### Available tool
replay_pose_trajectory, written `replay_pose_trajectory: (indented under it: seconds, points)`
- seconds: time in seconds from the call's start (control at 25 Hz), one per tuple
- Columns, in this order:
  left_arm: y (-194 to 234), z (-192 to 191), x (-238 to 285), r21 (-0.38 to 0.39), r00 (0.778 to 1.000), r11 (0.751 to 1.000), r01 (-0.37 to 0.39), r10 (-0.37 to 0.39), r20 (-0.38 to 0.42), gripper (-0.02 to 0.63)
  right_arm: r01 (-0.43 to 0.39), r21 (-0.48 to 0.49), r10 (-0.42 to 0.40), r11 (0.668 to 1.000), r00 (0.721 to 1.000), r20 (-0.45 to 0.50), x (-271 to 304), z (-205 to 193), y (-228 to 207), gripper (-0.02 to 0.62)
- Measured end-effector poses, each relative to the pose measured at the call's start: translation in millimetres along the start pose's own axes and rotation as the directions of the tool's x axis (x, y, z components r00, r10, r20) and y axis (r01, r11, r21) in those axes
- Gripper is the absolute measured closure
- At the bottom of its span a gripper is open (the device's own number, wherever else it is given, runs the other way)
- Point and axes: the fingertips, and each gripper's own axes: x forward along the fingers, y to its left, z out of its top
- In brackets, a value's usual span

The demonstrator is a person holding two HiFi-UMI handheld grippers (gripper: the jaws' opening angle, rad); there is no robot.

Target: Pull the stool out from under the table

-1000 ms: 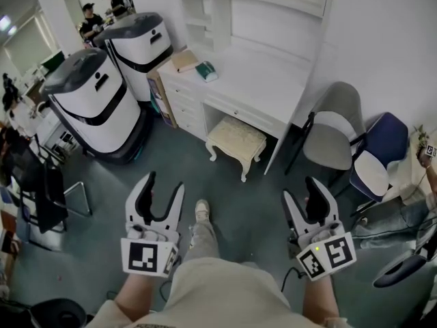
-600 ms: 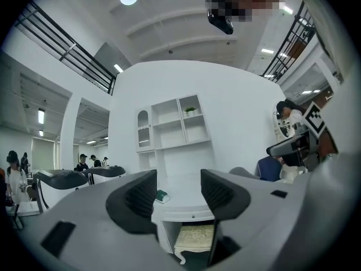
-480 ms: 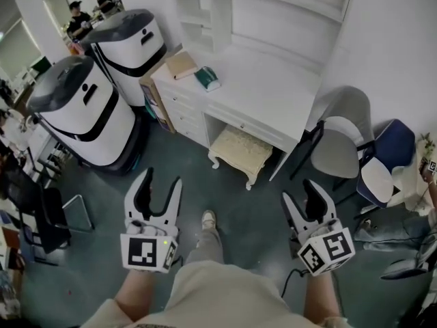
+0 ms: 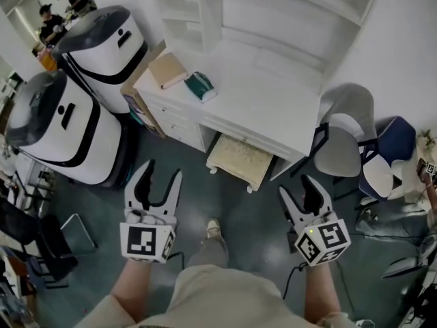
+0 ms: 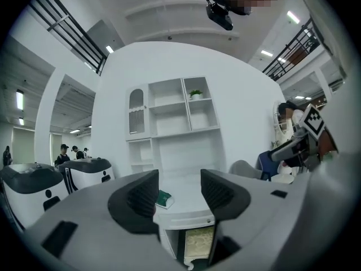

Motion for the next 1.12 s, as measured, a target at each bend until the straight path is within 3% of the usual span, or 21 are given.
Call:
replay_pose_trajectory:
  seconds: [0.2,0.6,0.76,0.96,1.12]
  points:
    - [25,-19,66,-0.027,0.994,0.995,0.101,-0.102,-0.038,0.37,0.074,0.059,-0.071,0.996,0.996,-0.056,50,-6,-15,0.313]
    - [38,-73,170,-0.059,0.958,0.966,0.253,-0.258,-0.126,0.364,0.202,0.151,-0.179,0.968,0.972,-0.153,122,-32,-61,0.301]
    - [32,-103,201,-0.06,0.94,0.957,0.282,-0.288,-0.185,0.357,0.265,0.152,-0.224,0.952,0.944,-0.242,141,-63,-83,0.293]
    - [17,-132,231,-0.059,0.922,0.955,0.29,-0.295,-0.25,0.353,0.275,0.227,-0.208,0.934,0.937,-0.279,156,-88,-108,0.293]
    - [4,-163,249,-0.111,0.892,0.946,0.306,-0.325,-0.313,0.342,0.296,0.244,-0.211,0.924,0.924,-0.32,168,-111,-130,0.293]
